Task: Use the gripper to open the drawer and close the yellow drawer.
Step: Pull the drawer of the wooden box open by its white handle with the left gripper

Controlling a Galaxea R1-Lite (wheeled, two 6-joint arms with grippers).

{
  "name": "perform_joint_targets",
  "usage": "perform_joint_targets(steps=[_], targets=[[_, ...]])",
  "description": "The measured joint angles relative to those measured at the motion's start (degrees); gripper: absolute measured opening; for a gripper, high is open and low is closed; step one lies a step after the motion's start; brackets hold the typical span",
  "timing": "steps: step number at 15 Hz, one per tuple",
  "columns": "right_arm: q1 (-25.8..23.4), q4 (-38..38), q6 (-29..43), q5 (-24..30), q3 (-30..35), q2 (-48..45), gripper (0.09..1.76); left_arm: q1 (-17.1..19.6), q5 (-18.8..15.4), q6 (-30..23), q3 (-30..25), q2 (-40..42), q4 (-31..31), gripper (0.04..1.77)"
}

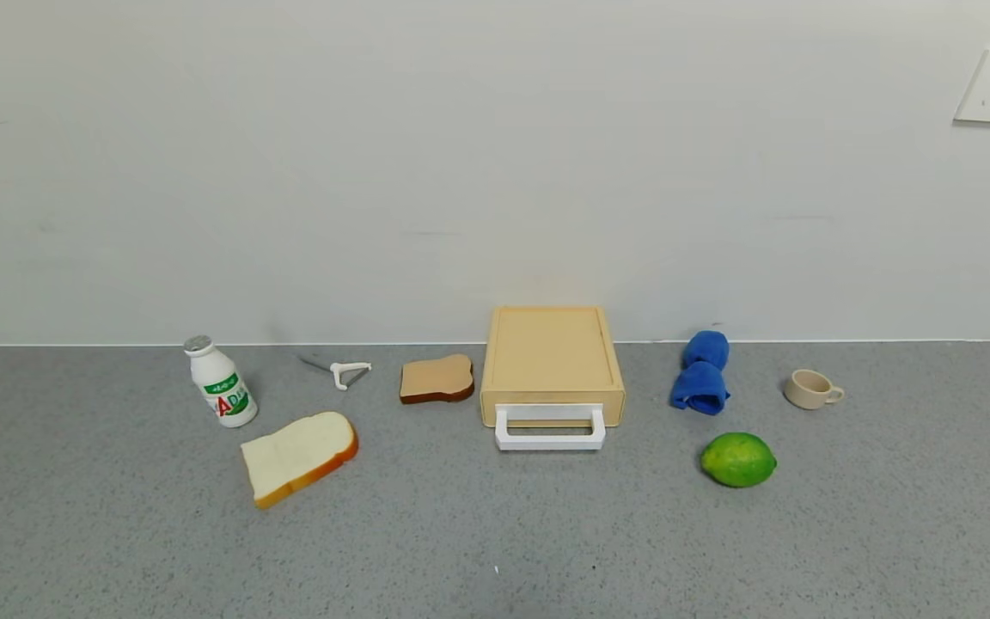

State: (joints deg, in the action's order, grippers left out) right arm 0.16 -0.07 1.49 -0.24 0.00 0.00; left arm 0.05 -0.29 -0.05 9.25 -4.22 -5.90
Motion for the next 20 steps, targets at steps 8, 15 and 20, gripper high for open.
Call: perform_joint_targets(steps=[8, 15, 20], targets=[[-0.02, 0.00, -0.01, -0.02, 0.00, 0.00, 1.70, -0.54, 0.22, 0.67, 16.07, -20.69, -3.57, 1.72], [0.00, -0.02, 0.00, -0.02, 0.00, 0.00, 1.70, -2.74, -0.39, 4.04, 34.05, -42.34, -13.14, 1.72], [0.00, 0.00, -0.01, 0.00, 0.00, 0.00, 1.70, -9.02, -0.56, 4.67, 46.26, -59.09, -18.54, 1.72]])
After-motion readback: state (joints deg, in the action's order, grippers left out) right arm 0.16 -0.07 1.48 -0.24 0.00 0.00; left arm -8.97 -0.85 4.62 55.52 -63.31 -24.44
